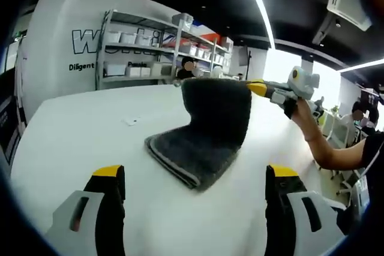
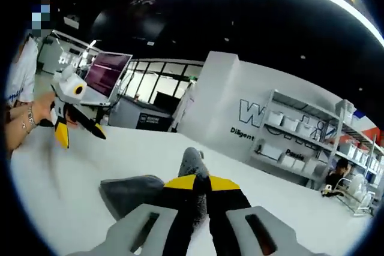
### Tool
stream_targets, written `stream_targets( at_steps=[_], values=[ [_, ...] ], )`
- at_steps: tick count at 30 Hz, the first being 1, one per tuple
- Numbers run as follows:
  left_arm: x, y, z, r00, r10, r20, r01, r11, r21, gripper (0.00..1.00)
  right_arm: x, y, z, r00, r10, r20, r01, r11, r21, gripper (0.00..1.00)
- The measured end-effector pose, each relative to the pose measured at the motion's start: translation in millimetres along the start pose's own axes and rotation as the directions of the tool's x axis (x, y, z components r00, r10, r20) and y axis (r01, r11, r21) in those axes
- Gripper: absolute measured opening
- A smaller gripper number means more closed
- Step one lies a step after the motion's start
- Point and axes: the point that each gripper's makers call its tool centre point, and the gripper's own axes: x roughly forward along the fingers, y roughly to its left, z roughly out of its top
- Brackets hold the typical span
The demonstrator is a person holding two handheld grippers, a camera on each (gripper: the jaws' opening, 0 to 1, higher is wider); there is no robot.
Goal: Open the folded towel by lifting each exposed corner and separating the folded layers until the towel lies flat within the target outline without major curled edges
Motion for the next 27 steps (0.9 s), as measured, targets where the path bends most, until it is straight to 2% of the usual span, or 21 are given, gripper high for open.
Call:
stream_targets(
  at_steps=[6, 12, 14, 17, 19, 22, 27],
  values=[
    [0.9, -0.8, -2.5, 1.0, 0.003, -0.007, -0.003, 1.0, -0.001, 0.96, -12.9, -18.7, -17.9, 0.998, -0.053, -0.017, 0.053, 0.998, 0.028, 0.02],
    [2.4, -2.0, -4.8, 1.0, 0.002, -0.016, -0.002, 1.0, 0.001, 0.96, -21.4, -37.0, -50.6, 0.99, -0.105, -0.095, 0.109, 0.994, 0.031, 0.02],
    [3.1, -1.7, -6.4, 1.0, 0.001, -0.022, -0.001, 1.0, 0.0, 0.96, -24.0, -40.9, -63.7, 0.984, -0.108, -0.14, 0.112, 0.994, 0.017, 0.02],
    [3.0, -2.4, -7.1, 1.0, 0.002, -0.024, -0.002, 1.0, -0.001, 0.96, -27.1, -43.4, -80.1, 0.983, -0.107, -0.147, 0.109, 0.994, 0.005, 0.02],
    [2.6, -11.8, -2.7, 0.999, -0.037, 0.005, 0.037, 0.999, -0.015, 0.96, -29.8, -43.5, -92.2, 0.981, -0.102, -0.165, 0.103, 0.995, -0.004, 0.02],
    [2.3, -18.3, -2.1, 0.999, -0.046, 0.013, 0.046, 0.999, -0.004, 0.96, -35.8, -48.5, -112.2, 0.972, -0.108, -0.211, 0.111, 0.994, 0.003, 0.02],
    [4.3, -14.3, -5.2, 0.999, -0.033, -0.005, 0.033, 0.999, 0.003, 0.96, -44.8, -58.3, -126.1, 0.962, -0.128, -0.24, 0.13, 0.991, -0.006, 0.02]
  ],
)
